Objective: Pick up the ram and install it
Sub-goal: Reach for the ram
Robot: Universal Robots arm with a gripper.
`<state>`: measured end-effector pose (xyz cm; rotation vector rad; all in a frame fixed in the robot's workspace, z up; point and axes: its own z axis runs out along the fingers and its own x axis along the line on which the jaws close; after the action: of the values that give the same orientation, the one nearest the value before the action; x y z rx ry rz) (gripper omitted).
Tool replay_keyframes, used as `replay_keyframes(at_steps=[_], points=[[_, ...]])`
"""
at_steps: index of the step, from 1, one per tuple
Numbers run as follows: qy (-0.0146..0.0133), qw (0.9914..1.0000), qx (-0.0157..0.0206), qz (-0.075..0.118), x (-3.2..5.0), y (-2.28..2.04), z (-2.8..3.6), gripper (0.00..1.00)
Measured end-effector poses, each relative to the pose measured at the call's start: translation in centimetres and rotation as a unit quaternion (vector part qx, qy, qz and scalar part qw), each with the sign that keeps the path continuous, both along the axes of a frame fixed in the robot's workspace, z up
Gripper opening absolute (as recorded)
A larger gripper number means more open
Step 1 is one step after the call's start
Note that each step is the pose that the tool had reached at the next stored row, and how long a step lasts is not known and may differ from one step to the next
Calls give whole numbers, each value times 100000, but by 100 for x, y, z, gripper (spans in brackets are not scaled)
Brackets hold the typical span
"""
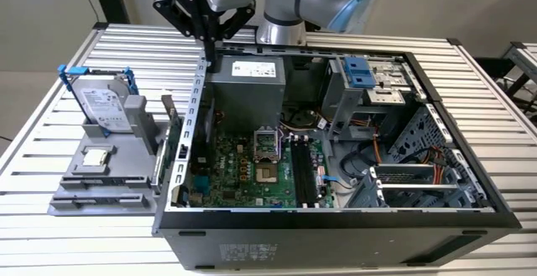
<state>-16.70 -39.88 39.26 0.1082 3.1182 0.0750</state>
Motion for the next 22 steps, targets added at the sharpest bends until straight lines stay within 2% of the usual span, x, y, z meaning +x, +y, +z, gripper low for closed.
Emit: replay_keyframes(at_steps=[10,22], points=[[3,100000,0,1,-145,0,0,0],[2,100000,-2,1,-382,0,0,0]])
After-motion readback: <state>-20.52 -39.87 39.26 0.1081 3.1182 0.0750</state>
